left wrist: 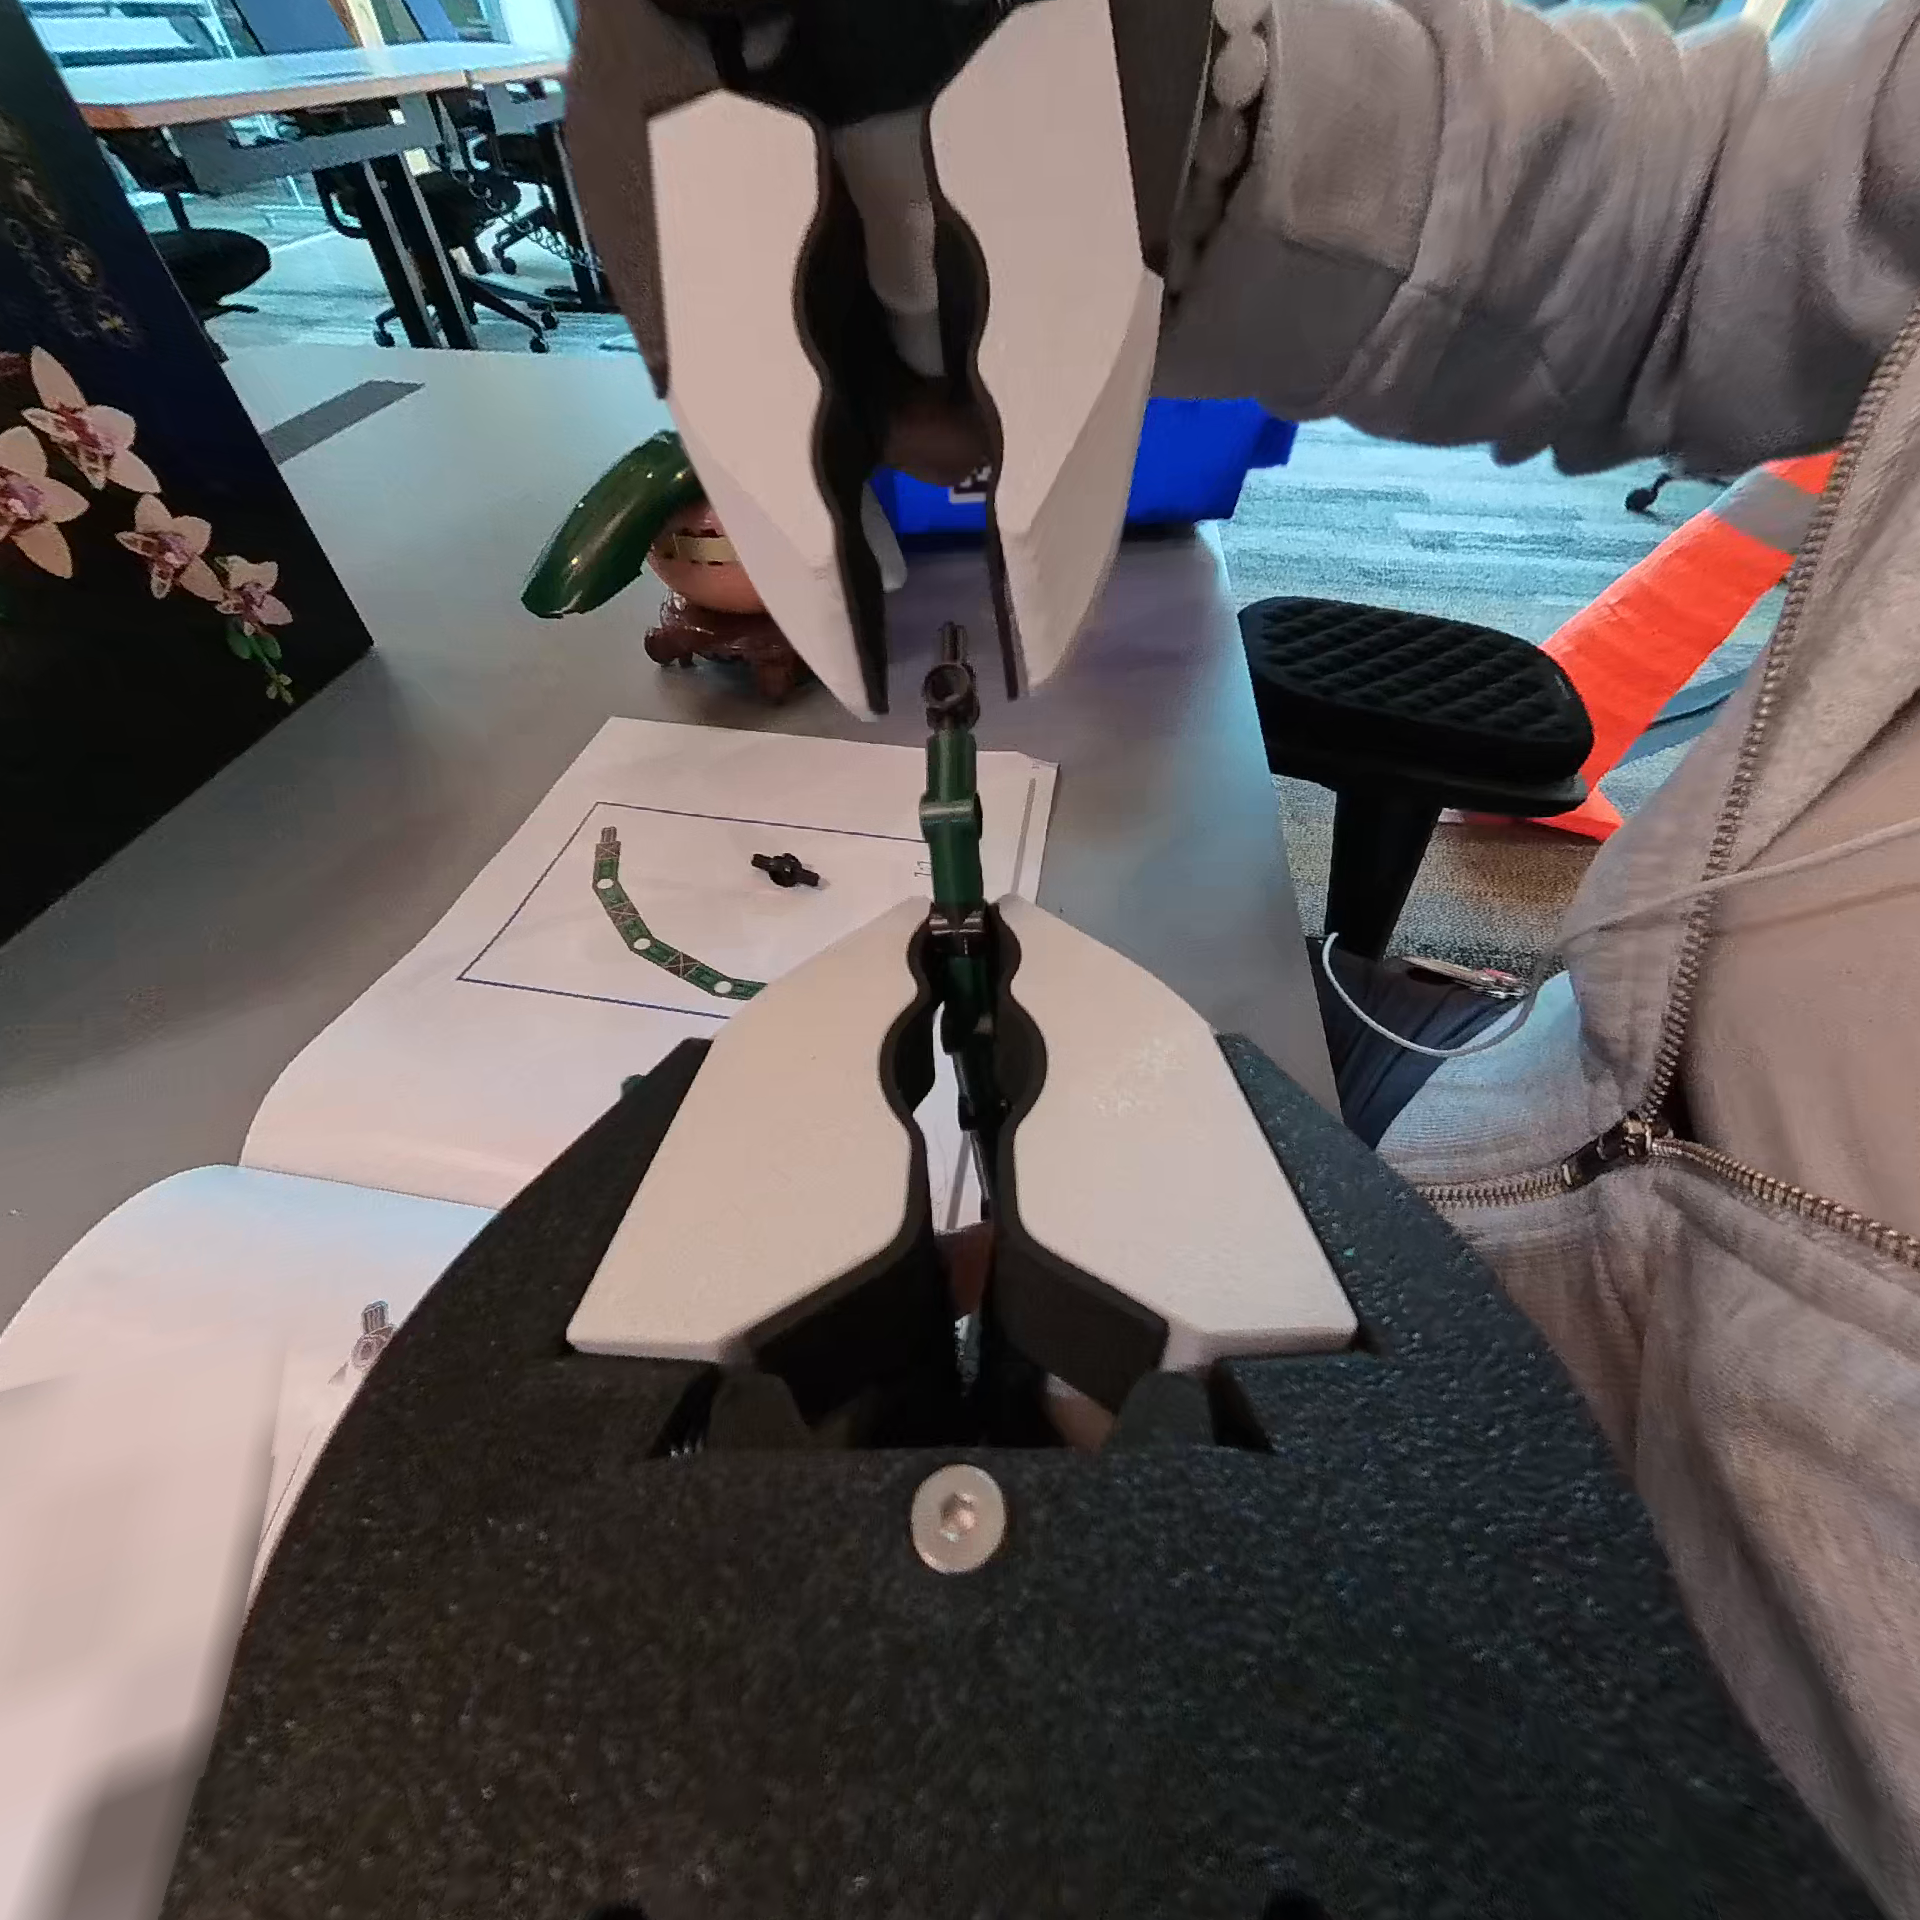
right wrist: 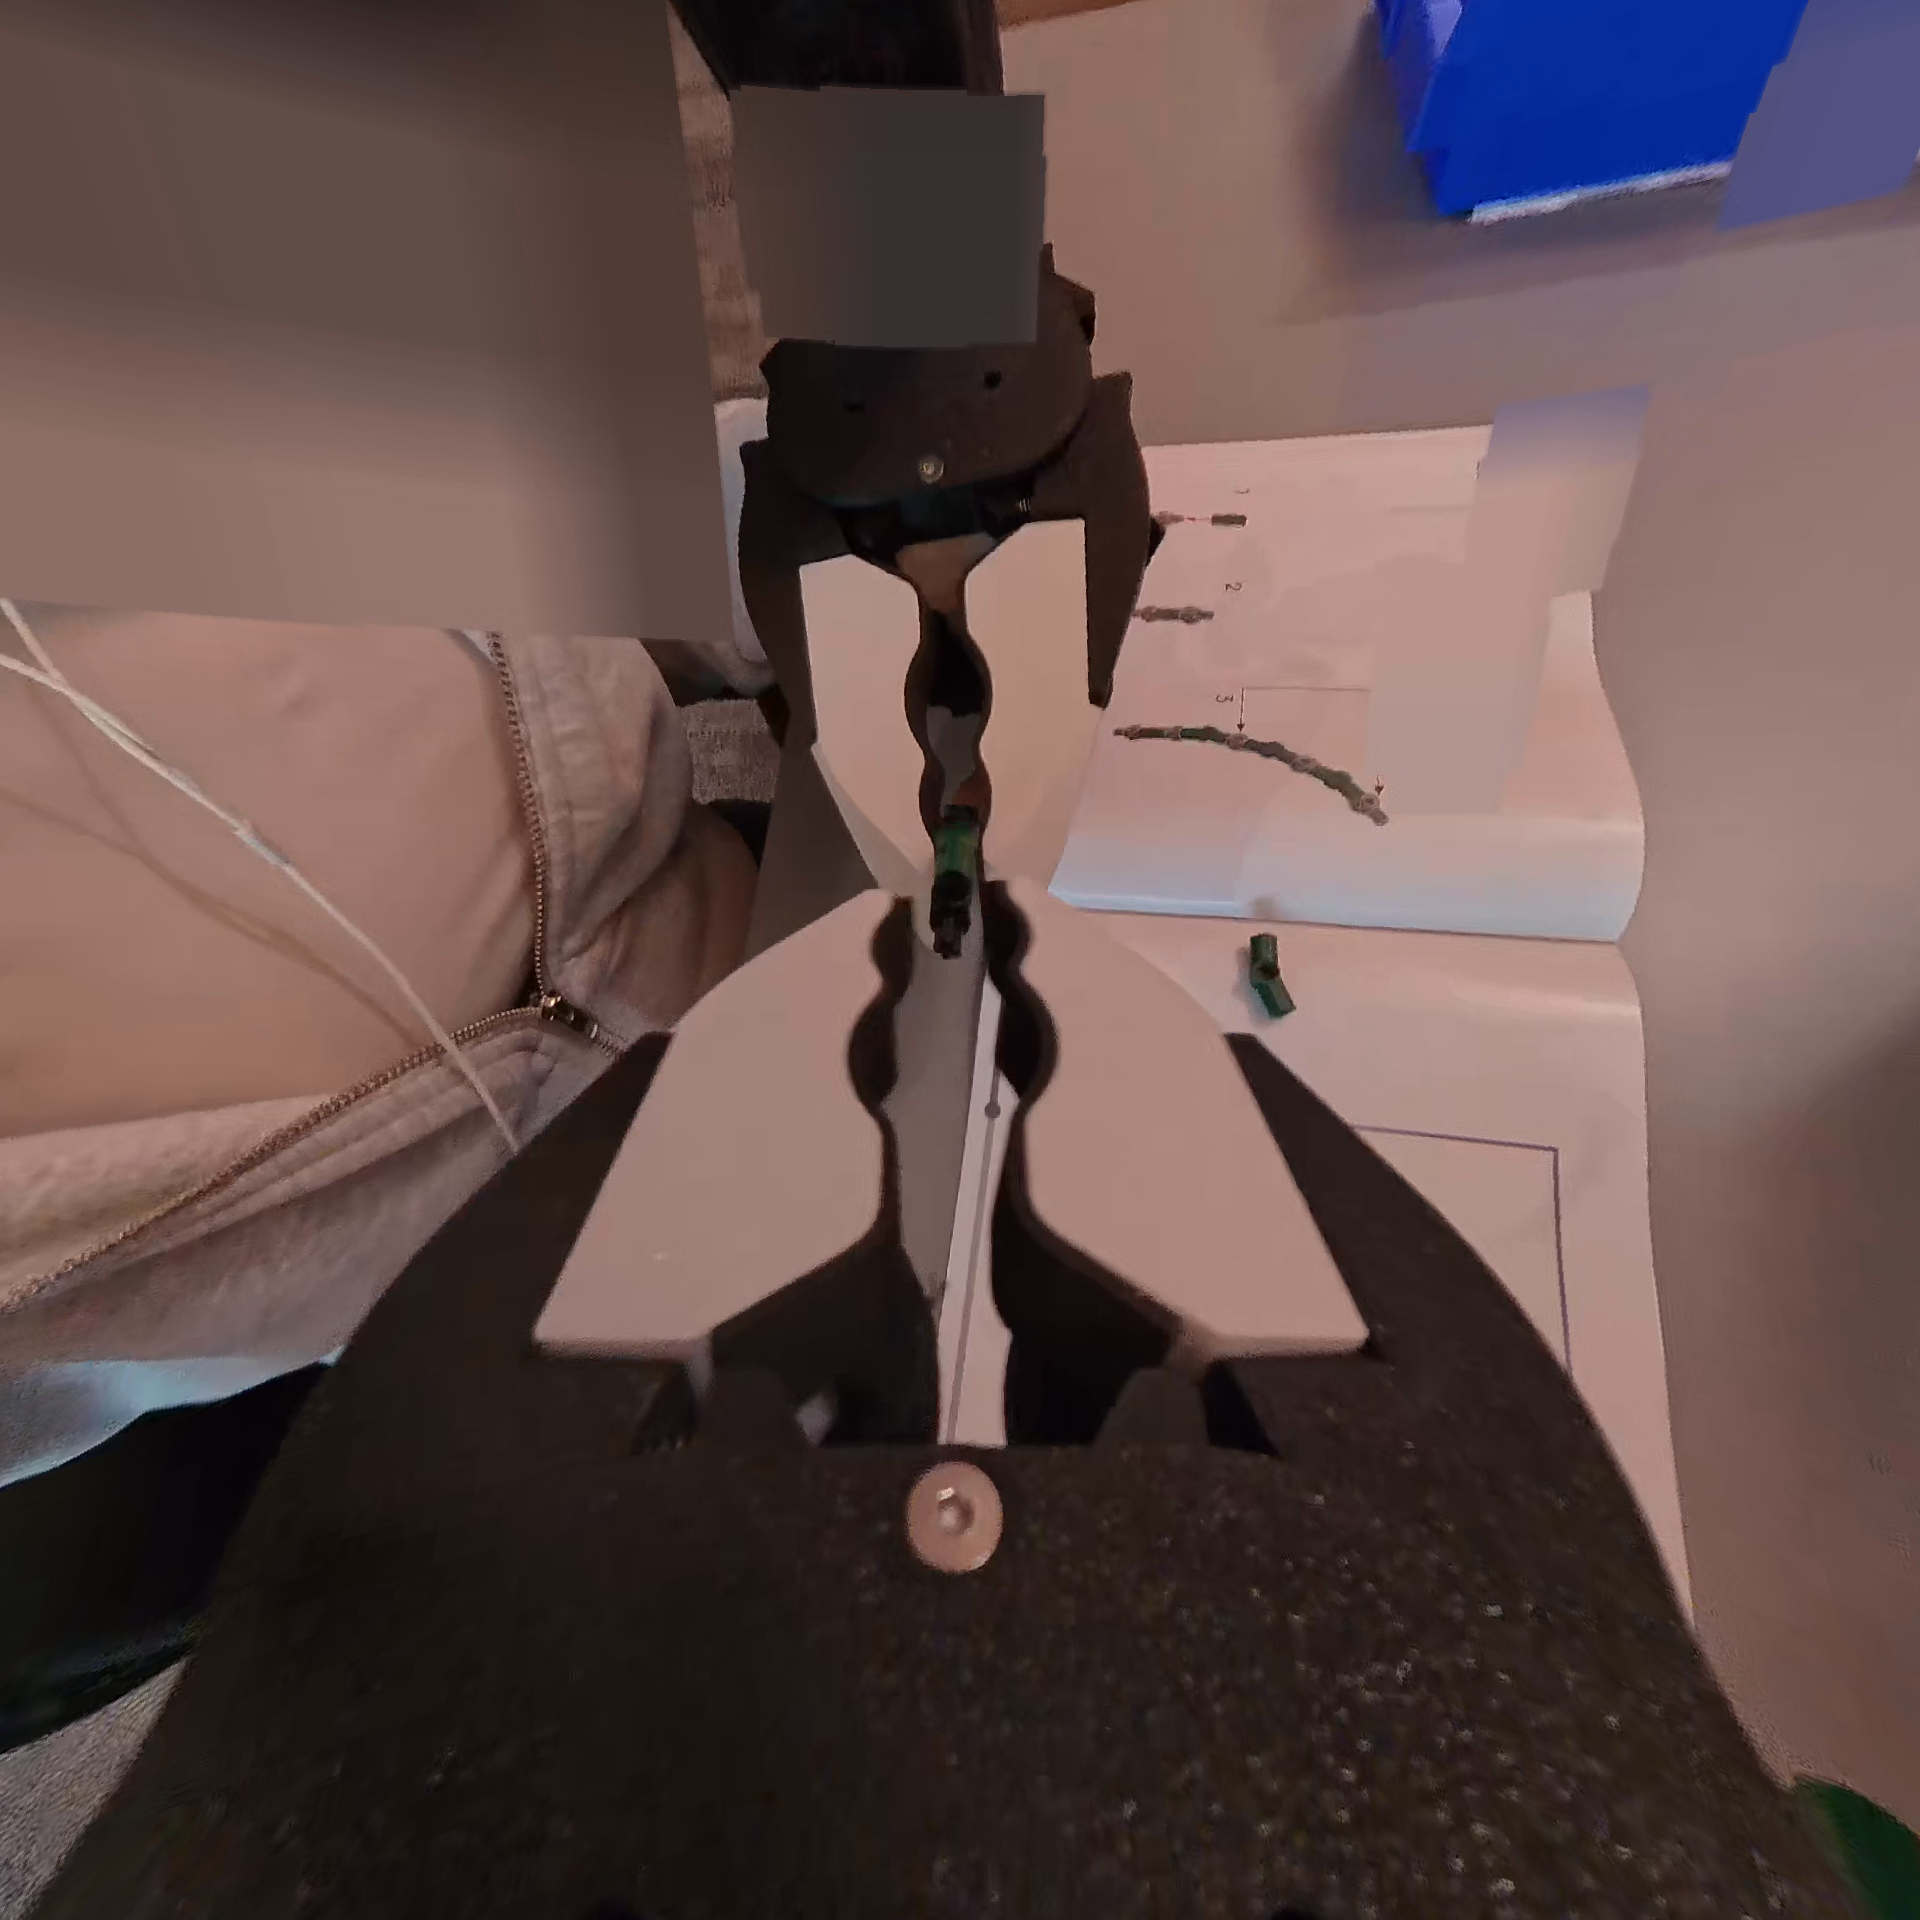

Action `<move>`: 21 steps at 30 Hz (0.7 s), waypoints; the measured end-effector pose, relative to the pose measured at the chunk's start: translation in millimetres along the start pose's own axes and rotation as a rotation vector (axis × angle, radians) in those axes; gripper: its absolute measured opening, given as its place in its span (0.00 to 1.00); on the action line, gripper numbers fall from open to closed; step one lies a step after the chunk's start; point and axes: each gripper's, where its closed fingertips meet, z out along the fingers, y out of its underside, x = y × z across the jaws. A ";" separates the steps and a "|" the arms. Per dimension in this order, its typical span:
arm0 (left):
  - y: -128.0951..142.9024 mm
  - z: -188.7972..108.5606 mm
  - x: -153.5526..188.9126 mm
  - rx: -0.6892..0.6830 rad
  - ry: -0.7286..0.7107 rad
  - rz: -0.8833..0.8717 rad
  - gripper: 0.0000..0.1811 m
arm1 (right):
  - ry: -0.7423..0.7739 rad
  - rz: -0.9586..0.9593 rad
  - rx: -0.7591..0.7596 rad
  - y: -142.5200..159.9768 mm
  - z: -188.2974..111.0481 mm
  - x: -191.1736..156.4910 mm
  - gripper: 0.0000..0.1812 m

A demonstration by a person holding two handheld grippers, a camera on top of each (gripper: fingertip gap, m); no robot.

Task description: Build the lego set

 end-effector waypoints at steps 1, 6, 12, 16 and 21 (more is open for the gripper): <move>-0.1 0.2 0.0 0.001 0.000 0.000 0.03 | 0.008 -0.009 0.027 -2.6 0.7 0.6 0.04; 1.0 0.1 -1.6 -0.006 -0.014 0.019 0.03 | 0.020 -0.031 0.043 -2.1 1.0 1.8 0.03; -7.9 -2.4 1.0 0.053 -0.008 0.045 0.10 | 0.006 -0.079 0.050 -3.4 0.5 -3.3 0.03; -13.1 -2.7 5.3 0.076 0.007 0.066 0.04 | -0.006 -0.089 0.020 0.9 5.6 -5.3 0.03; -8.1 -2.6 6.6 0.024 0.010 0.082 0.03 | -0.003 -0.112 -0.015 4.7 9.6 -8.6 0.03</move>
